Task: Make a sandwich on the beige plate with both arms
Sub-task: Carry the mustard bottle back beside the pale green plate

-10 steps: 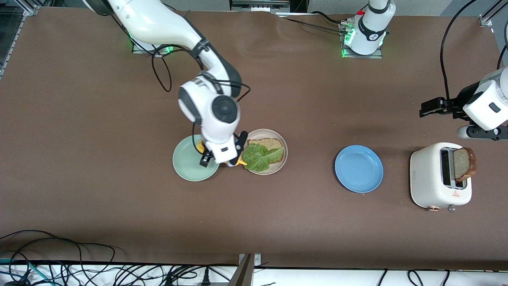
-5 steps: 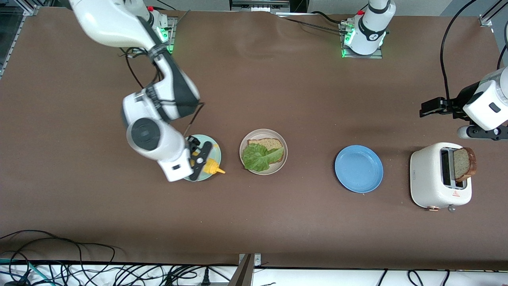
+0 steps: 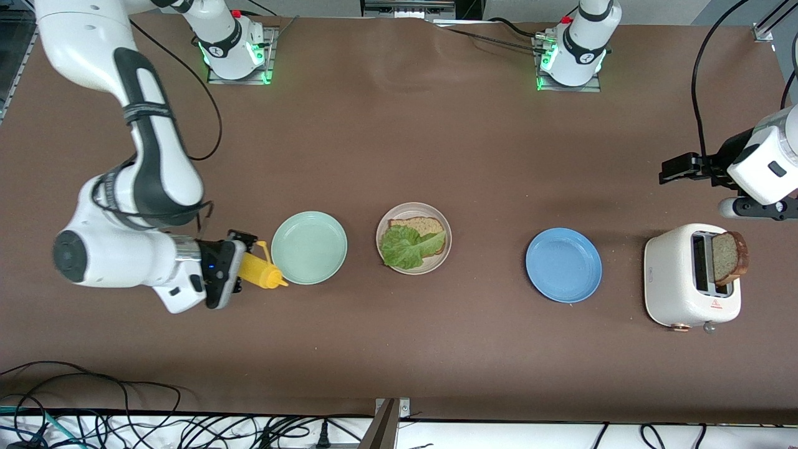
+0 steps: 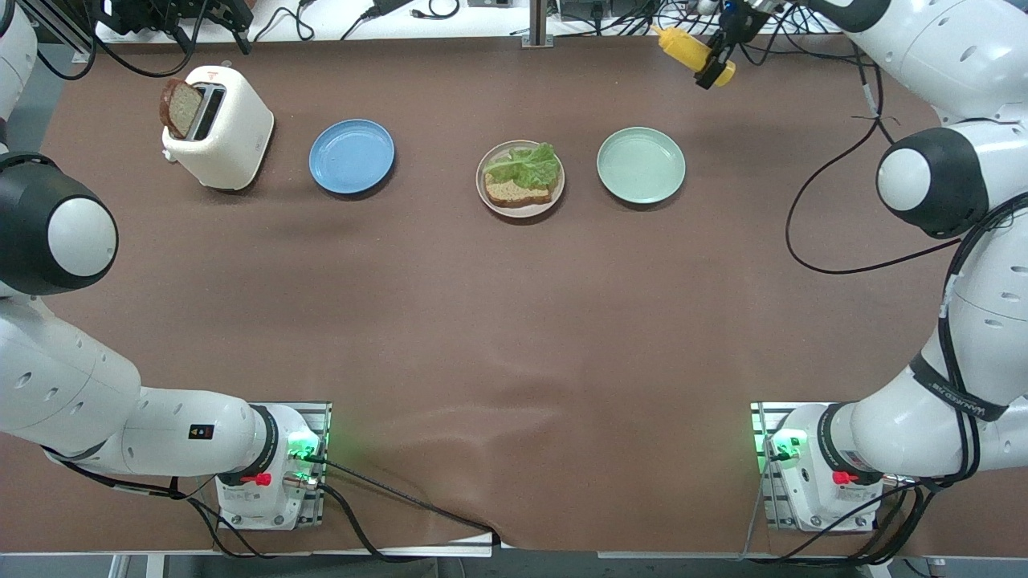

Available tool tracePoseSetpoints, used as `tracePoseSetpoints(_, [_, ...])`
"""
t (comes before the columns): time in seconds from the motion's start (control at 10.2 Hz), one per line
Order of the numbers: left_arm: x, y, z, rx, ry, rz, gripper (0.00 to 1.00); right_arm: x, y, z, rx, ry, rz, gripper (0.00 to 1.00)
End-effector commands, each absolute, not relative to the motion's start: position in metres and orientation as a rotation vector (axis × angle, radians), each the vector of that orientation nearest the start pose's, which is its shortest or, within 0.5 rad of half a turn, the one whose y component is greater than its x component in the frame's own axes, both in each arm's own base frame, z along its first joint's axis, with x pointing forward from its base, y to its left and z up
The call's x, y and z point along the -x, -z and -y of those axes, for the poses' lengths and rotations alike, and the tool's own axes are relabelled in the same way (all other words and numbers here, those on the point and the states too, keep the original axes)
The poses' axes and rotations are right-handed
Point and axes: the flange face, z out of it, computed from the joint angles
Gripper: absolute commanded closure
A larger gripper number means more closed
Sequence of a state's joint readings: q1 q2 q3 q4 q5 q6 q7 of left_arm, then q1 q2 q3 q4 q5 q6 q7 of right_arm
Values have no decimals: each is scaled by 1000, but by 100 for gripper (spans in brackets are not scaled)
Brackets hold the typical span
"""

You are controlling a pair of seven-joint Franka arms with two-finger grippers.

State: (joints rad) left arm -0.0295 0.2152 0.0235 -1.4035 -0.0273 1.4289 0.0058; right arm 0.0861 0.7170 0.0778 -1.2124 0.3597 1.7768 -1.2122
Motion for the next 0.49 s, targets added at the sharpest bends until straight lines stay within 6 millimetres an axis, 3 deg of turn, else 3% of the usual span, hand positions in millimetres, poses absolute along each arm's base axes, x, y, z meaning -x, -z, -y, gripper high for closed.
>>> tracePoseSetpoints(0.0, [-605, -572, 7, 3120, -283, -14, 0, -715, -335, -100, 2016, 193, 1623, 100])
tracePoseSetpoints(0.39, [-605, -572, 7, 3120, -283, -14, 0, -699, -276, -34, 1766, 385, 1606, 100])
